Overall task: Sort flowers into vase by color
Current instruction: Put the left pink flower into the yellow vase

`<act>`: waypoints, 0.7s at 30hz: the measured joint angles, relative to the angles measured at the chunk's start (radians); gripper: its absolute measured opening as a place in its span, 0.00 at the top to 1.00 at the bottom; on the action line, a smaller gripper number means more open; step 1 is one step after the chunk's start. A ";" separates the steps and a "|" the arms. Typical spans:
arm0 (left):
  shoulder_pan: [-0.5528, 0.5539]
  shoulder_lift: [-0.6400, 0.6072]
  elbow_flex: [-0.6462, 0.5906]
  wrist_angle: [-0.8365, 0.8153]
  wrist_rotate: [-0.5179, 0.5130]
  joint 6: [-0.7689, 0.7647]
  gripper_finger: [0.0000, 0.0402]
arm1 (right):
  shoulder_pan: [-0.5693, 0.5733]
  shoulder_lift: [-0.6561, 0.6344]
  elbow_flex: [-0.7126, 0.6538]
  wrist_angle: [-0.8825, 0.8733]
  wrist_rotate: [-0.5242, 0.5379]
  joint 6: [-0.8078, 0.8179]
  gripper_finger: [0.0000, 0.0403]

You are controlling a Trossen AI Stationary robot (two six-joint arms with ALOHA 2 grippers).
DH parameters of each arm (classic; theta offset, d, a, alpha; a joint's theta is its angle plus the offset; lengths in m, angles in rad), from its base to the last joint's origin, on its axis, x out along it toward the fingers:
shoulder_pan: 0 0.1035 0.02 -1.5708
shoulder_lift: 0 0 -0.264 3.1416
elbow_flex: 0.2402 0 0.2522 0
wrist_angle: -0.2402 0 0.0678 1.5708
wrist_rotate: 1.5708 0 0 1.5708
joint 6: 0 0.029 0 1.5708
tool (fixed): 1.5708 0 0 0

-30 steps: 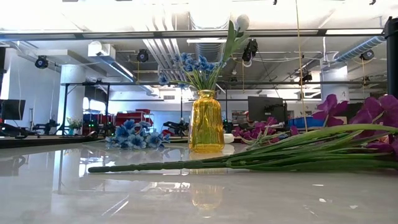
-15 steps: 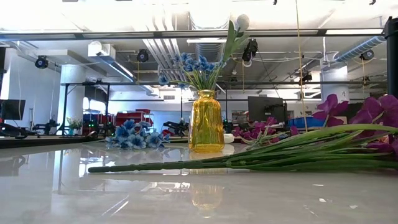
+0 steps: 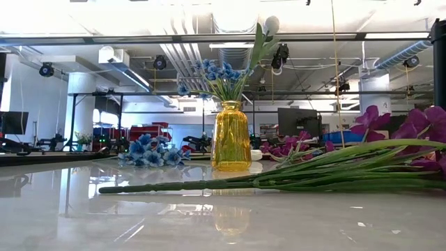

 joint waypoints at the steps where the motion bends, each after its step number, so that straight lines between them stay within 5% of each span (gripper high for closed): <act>1: 0.000 0.008 0.000 0.009 0.000 -0.001 1.00 | -0.004 0.005 0.000 0.000 -0.002 0.016 0.56; 21: 0.002 0.030 0.000 0.030 -0.010 -0.003 1.00 | -0.018 0.039 0.000 -0.004 0.022 0.025 0.79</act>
